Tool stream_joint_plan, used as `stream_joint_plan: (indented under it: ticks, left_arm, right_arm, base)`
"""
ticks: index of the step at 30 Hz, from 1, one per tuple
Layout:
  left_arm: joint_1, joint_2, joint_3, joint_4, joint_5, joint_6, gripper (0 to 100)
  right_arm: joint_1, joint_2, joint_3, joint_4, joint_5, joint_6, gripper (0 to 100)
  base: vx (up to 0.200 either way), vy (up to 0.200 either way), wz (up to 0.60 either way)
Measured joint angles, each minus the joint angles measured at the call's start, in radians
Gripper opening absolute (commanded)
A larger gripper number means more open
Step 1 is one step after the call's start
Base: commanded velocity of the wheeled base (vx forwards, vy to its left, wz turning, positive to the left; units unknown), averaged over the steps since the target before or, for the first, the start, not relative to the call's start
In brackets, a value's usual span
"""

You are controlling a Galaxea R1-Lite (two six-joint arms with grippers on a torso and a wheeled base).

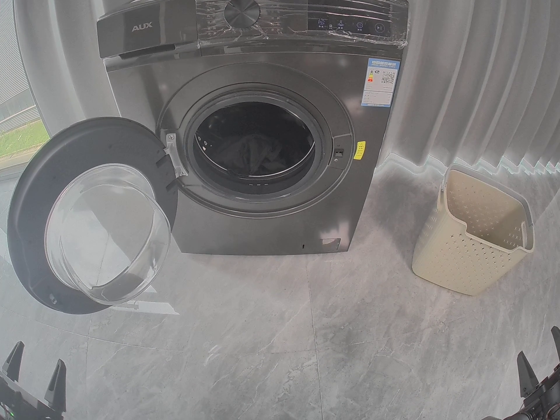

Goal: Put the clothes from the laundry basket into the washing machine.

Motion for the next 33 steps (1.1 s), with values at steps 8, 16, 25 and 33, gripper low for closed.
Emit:
stream_joint_plan:
  ticks: [8, 16, 25, 33]
  left_arm:
    - [0.039, -0.043, 0.000, 0.009, -0.154, -0.010, 100]
    - [0.044, -0.053, 0.000, 0.001, -0.142, -0.051, 100]
    - [0.044, -0.054, 0.000, -0.002, -0.141, -0.053, 100]
    - [0.044, -0.054, 0.000, -0.001, -0.141, -0.052, 100]
  right_arm:
    - [0.000, 0.000, 0.000, 0.001, -0.005, 0.015, 100]
    - [0.002, 0.000, 0.000, 0.001, -0.010, 0.019, 100]
    - [0.001, 0.000, 0.000, 0.001, -0.010, 0.019, 100]
    - [0.002, 0.000, 0.000, 0.001, -0.009, 0.019, 100]
  base:
    - [0.000, 0.000, 0.00]
    - [0.000, 0.150, 0.00]
    - [0.000, 0.000, 0.00]
    - [0.000, 0.000, 0.00]
